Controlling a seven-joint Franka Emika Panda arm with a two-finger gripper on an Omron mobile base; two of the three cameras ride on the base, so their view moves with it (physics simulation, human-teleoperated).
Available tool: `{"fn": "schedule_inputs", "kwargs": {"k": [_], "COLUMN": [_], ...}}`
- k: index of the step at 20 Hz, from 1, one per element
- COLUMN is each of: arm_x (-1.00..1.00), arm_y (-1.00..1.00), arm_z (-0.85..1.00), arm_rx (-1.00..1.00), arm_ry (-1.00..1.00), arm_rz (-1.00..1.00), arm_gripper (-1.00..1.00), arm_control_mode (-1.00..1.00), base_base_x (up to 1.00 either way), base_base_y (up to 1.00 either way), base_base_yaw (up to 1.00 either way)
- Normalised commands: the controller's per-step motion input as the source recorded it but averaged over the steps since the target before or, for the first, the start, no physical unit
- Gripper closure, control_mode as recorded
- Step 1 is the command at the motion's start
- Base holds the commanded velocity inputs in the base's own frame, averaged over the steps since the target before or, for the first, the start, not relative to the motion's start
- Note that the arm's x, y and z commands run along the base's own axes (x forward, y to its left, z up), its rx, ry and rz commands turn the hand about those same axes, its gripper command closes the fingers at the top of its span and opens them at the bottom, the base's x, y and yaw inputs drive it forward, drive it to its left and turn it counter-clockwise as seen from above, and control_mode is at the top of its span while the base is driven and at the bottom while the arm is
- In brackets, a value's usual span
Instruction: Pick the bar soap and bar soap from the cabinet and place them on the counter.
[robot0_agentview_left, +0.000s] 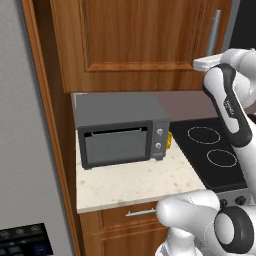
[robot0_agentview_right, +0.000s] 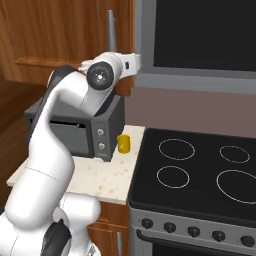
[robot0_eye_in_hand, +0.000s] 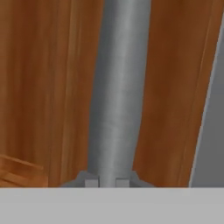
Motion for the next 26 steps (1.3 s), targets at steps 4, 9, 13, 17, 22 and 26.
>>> {"fn": "schedule_inputs", "kwargs": {"k": [4,9,13,17,22,26], "arm_x": [-0.44,-0.45,-0.47,-0.48,-0.47,-0.47], "arm_y": [0.0,0.0,0.0,0.0,0.0,0.0], "arm_z": [0.0,0.0,0.0,0.0,0.01,0.01], "arm_rx": [-0.02,-0.01,-0.01,-0.02,-0.03,-0.04], "arm_ry": [0.03,0.0,0.0,0.0,0.0,0.0], "arm_rz": [-0.04,-0.05,-0.06,-0.07,-0.07,-0.08], "arm_gripper": [1.0,1.0,1.0,1.0,1.0,1.0], "arm_control_mode": [-1.0,-1.0,-1.0,-1.0,-1.0,-1.0], "base_base_x": [0.0,0.0,0.0,0.0,0.0,0.0], "base_base_y": [0.0,0.0,0.0,0.0,0.0,0.0], "base_base_yaw": [0.0,0.0,0.0,0.0,0.0,0.0]}}
